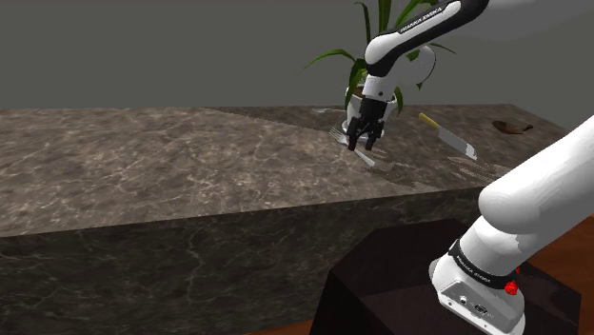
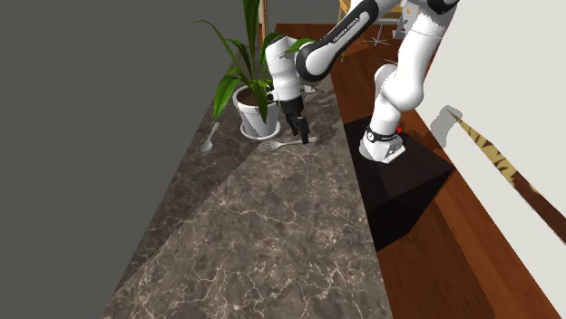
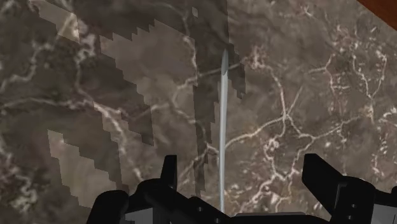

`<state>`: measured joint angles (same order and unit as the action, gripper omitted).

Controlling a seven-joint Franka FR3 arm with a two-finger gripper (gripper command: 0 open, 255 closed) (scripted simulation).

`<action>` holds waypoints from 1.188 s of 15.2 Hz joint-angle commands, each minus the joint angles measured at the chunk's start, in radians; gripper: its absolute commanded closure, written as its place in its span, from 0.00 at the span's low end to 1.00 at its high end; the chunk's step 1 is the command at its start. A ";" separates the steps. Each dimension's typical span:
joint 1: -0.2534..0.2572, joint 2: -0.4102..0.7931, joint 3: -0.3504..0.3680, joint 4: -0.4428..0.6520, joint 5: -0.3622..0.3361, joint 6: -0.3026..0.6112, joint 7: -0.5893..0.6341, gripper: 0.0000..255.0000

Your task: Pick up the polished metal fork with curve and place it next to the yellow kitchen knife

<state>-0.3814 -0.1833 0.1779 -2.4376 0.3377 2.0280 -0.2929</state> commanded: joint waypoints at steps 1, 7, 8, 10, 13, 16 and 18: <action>-0.007 0.018 -0.004 -0.005 -0.002 0.062 -0.009 0.00; -0.011 0.014 0.002 0.001 -0.001 0.051 -0.005 1.00; -0.011 0.022 0.003 0.001 -0.001 0.060 -0.006 1.00; -0.011 0.019 0.002 -0.003 -0.001 0.060 -0.008 1.00; -0.011 0.014 0.002 -0.009 0.000 0.061 -0.009 1.00; -0.014 0.010 0.002 0.001 -0.003 0.047 -0.007 1.00; -0.016 -0.006 0.000 0.013 -0.006 0.019 -0.001 1.00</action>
<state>-0.3934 -0.1854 0.1825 -2.4325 0.3345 2.0588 -0.2971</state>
